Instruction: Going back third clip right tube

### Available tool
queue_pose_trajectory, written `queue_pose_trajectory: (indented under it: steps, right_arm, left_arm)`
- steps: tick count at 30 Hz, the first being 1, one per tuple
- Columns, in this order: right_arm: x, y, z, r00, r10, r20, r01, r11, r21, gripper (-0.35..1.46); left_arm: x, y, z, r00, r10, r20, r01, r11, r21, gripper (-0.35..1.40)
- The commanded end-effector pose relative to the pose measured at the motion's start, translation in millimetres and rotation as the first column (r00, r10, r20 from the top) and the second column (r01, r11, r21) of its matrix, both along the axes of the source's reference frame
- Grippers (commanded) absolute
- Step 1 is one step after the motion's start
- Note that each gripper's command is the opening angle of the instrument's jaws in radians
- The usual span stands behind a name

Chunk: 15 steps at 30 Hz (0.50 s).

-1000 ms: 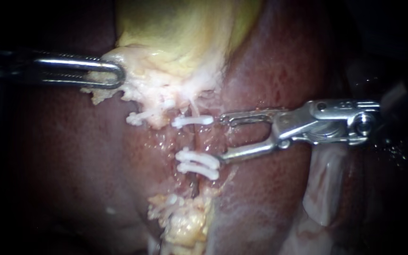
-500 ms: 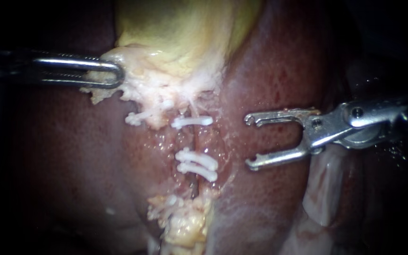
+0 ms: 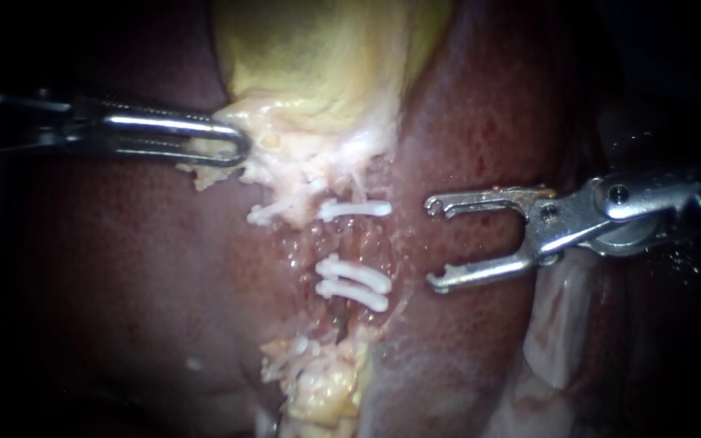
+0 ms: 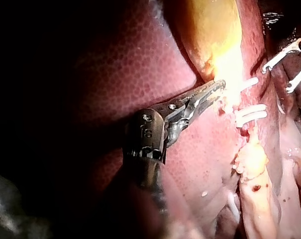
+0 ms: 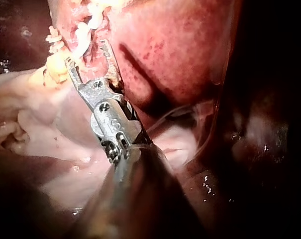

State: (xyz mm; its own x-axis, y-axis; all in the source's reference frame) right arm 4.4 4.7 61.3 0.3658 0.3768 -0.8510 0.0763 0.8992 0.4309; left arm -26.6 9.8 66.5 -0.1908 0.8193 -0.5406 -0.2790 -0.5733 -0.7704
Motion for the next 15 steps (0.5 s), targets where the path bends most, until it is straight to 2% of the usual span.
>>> queue_pose_trajectory:
  steps: [1, 5, 15]
  right_arm:
    - [0.0, 0.0, 0.0, 1.0000, -0.001, 0.000, 0.001, 1.000, 0.000, 0.51]
    - [0.0, -0.1, 0.0, 1.0000, -0.001, 0.000, 0.001, 1.000, 0.000, 0.51]
    - [0.0, -0.1, -0.1, 1.0000, -0.001, 0.000, 0.001, 1.000, 0.000, 0.51]
  left_arm:
    - [-0.2, -0.1, 0.3, 1.0000, 0.002, -0.002, -0.002, 1.000, -0.010, -0.35]
    - [-0.8, -0.3, 1.2, 0.9998, 0.018, 0.004, -0.018, 1.000, -0.025, -0.35]
    - [-0.5, 0.0, 1.2, 0.9994, 0.032, 0.013, -0.031, 0.999, -0.025, -0.35]
